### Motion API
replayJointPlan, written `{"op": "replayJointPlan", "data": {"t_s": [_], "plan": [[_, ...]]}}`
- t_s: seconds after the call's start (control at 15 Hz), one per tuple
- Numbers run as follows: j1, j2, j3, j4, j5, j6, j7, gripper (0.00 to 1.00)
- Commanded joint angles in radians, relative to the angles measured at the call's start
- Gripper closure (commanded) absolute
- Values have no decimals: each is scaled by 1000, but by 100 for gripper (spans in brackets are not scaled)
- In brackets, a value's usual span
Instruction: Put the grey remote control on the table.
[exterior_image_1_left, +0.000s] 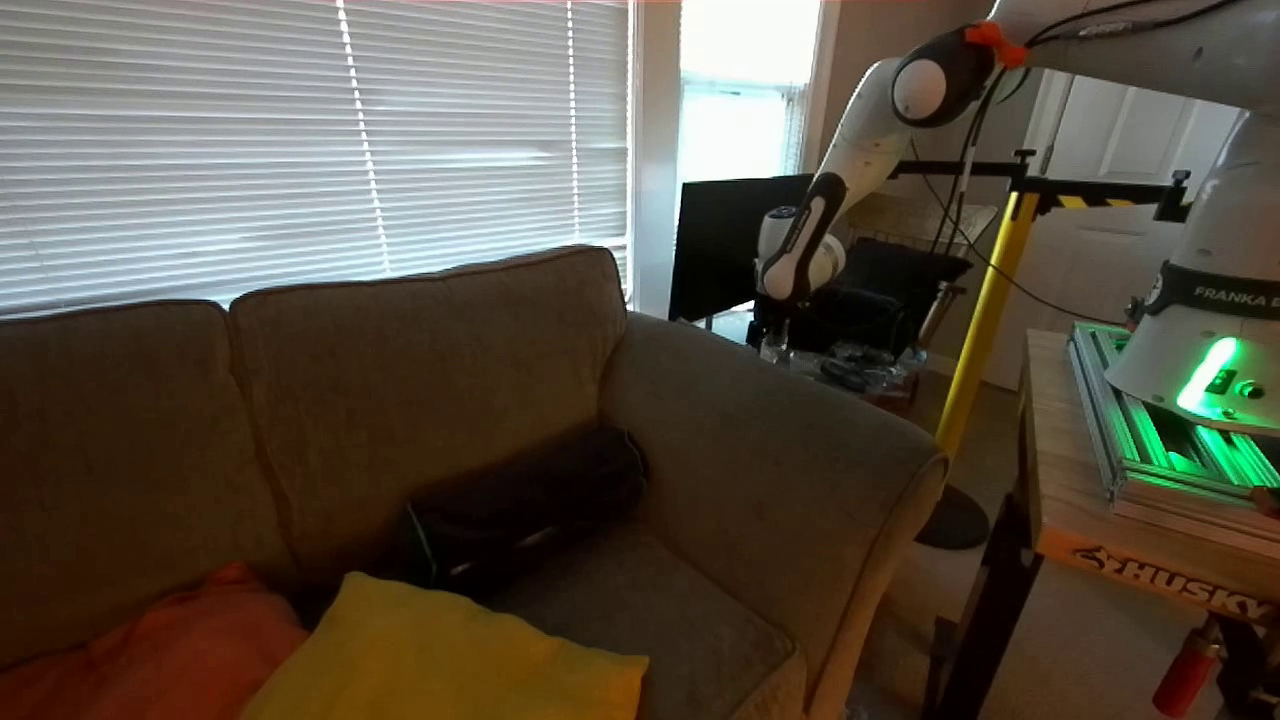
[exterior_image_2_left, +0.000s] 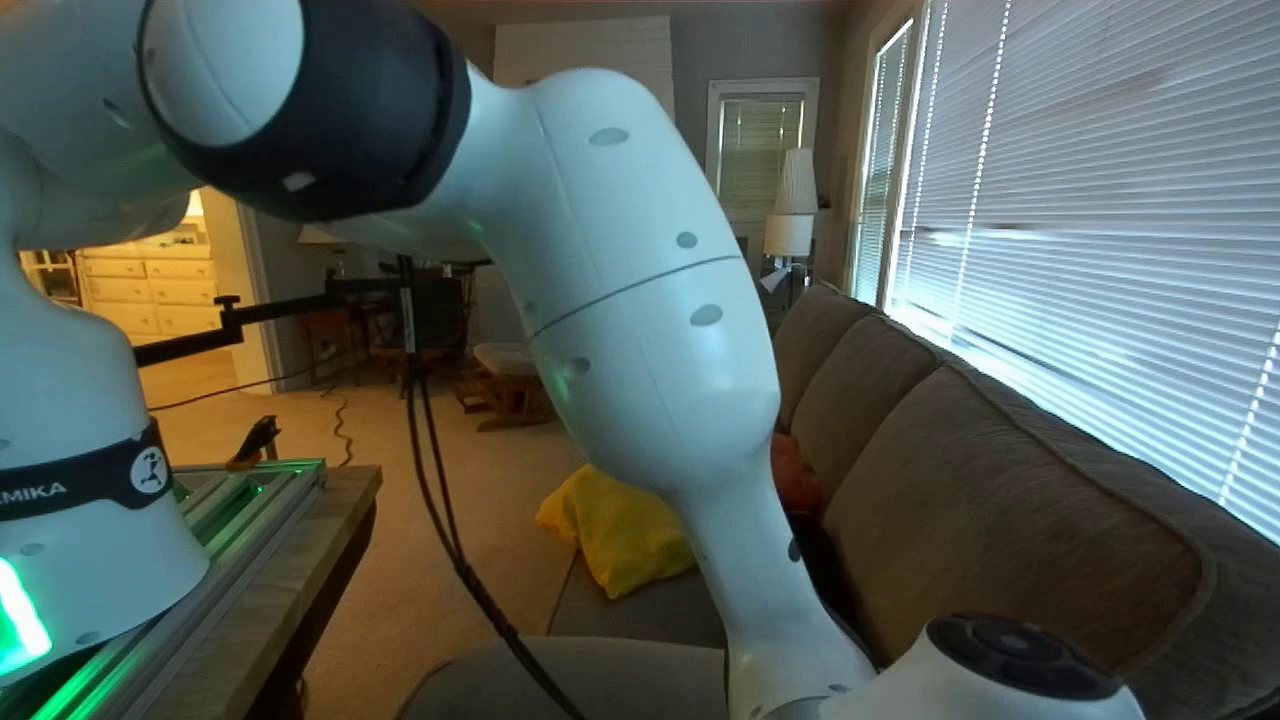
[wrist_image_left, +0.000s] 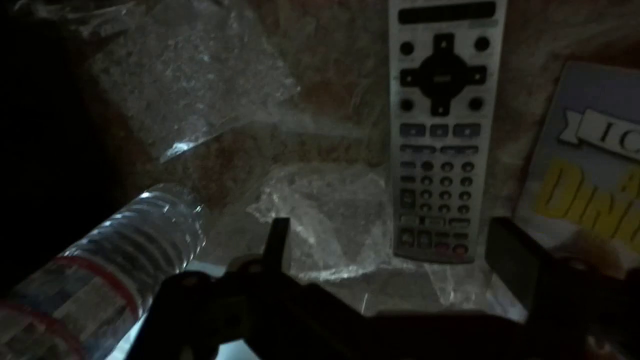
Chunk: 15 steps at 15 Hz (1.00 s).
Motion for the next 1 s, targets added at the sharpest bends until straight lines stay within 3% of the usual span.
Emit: {"op": "replayJointPlan", "data": {"t_s": [0.0,0.33,0.67,0.8,0.93], "plan": [[5,-158,-5,-195,-17,111,-33,0],[-11,-365,65,-400,-25,148,-88,0],[-64,-623,241,-615,-5,73,-155,0],[-40,-723,268,-685,25,13,-127,0],[36,-827,229,-746,38,-64,-64,0]]}}
